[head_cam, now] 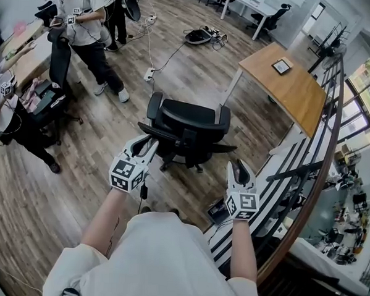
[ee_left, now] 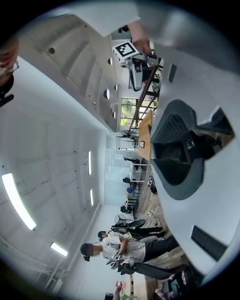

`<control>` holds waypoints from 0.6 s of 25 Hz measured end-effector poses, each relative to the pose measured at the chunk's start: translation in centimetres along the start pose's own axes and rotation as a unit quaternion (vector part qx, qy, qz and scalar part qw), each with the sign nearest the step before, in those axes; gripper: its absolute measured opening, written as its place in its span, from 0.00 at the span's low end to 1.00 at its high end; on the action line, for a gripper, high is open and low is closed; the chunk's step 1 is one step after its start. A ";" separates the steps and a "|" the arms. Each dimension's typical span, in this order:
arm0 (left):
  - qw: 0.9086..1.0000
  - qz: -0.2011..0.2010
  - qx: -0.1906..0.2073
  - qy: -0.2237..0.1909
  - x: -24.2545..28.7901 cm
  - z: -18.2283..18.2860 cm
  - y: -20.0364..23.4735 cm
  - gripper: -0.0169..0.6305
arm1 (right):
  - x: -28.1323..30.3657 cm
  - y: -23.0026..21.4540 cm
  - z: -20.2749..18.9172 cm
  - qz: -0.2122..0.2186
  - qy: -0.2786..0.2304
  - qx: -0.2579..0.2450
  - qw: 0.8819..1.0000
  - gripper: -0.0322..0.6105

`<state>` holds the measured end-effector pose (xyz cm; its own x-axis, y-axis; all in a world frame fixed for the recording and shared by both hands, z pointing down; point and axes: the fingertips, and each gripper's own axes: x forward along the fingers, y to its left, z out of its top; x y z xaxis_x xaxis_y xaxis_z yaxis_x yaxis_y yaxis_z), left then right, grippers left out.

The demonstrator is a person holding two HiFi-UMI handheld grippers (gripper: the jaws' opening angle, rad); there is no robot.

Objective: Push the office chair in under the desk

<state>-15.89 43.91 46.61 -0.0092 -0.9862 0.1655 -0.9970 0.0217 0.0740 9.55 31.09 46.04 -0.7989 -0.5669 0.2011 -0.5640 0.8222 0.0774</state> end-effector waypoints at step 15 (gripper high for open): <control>1.000 0.021 -0.004 0.018 2.2 -2.2 -0.2 0.23 | 1.7 -3.6 -2.4 0.046 0.035 -0.029 0.998 0.21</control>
<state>-15.57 42.12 49.13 -0.0481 -0.9779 0.2033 -0.9952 0.0642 0.0736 10.73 27.25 48.48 -0.8289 -0.4851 0.2785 -0.4741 0.8735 0.1105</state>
